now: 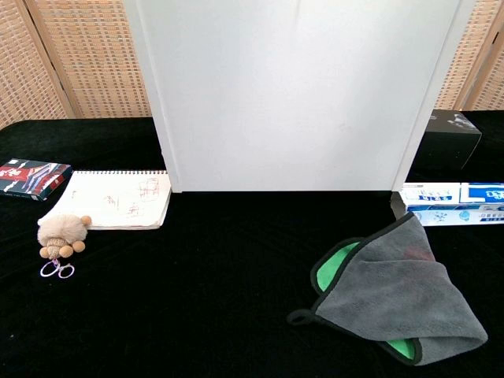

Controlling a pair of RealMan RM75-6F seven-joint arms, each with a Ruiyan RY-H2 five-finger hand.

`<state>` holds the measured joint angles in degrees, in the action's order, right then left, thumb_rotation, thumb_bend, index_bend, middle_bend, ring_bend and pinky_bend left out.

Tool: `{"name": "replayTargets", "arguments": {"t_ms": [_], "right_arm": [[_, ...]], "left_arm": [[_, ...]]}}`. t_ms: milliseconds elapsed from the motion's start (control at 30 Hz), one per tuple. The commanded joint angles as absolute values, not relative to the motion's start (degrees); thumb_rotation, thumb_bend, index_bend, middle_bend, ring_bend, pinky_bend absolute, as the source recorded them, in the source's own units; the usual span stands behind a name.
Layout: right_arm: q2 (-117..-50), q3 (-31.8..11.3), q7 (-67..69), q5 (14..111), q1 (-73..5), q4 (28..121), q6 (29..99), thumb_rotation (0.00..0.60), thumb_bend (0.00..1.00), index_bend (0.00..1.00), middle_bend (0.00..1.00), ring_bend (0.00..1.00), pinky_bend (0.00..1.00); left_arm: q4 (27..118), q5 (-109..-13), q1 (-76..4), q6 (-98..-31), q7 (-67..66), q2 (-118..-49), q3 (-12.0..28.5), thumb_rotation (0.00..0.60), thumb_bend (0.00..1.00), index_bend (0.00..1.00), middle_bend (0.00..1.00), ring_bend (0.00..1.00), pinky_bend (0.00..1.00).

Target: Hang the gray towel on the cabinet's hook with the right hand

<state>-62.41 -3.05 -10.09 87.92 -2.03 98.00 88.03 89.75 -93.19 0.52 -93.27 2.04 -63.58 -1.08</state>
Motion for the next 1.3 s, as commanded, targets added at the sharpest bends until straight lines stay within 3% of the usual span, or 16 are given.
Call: {"name": "replayTargets", "arguments": {"t_ms": [33,233,333,367,400,467,500,600,800,1300], "right_arm": [[-62.4,-3.0,-10.1,87.9,-2.1,98.0,87.9,0.600,0.00,0.00,0.00,0.00,0.00],[-62.4,-2.8,-10.2,87.8,-2.2,98.1,87.4,0.600,0.00,0.00,0.04,0.01,0.00],[-62.9,-3.0,-10.5,88.1,-2.9,97.5,86.6,0.600,0.00,0.00,0.41,0.35,0.05],[-63.3,-3.0,-10.7,88.6,-3.5,97.0,85.8,0.600,0.00,0.00,0.56,0.51,0.18],[-63.6,-2.9,-11.2,89.3,-4.5,96.4,84.5,0.600,0.00,0.00,0.66,0.63,0.38],[-64.0,-2.7,-12.6,90.8,-6.3,95.1,82.3,0.600,0.00,0.00,0.79,0.77,0.72],[-64.1,-2.4,-13.8,92.2,-7.9,94.4,80.2,0.600,0.00,0.01,0.84,0.83,0.83],[-64.3,-1.7,-14.0,95.3,-13.2,93.7,72.5,0.600,0.00,0.05,0.92,0.93,0.98],[-65.0,-2.1,-7.9,94.9,-23.4,94.4,56.6,0.600,0.00,0.09,0.95,0.96,1.00],[-74.8,-4.1,-10.6,85.7,-33.9,93.0,39.6,0.600,0.02,0.20,0.96,0.97,1.00]], "left_arm": [[89.7,-93.2,0.5,-93.3,2.0,-63.6,-1.1,0.600,0.00,0.00,0.00,0.00,0.00],[89.6,-93.1,0.5,-93.2,2.1,-63.7,-1.0,0.600,0.00,0.00,0.00,0.00,0.00],[89.6,-93.1,0.3,-92.9,1.8,-63.8,-1.0,0.600,0.00,0.00,0.00,0.00,0.00],[89.6,-93.0,0.3,-92.8,1.7,-63.9,-0.9,0.600,0.00,0.00,0.00,0.00,0.00],[89.6,-92.8,0.2,-92.8,1.6,-63.9,-0.7,0.600,0.00,0.00,0.00,0.00,0.00],[89.6,-92.4,0.2,-92.6,1.5,-64.0,-0.5,0.600,0.00,0.00,0.00,0.00,0.00],[89.7,-92.1,0.1,-92.3,1.3,-64.1,-0.4,0.600,0.00,0.00,0.00,0.00,0.00],[89.8,-91.3,-0.2,-91.6,0.6,-64.3,-0.1,0.600,0.00,0.00,0.00,0.00,0.00],[89.7,-88.6,-1.2,-89.2,-0.6,-64.8,1.0,0.600,0.00,0.00,0.00,0.00,0.00],[89.2,-85.6,-3.0,-85.0,-3.0,-66.0,1.8,0.600,0.00,0.00,0.00,0.00,0.00]]}}
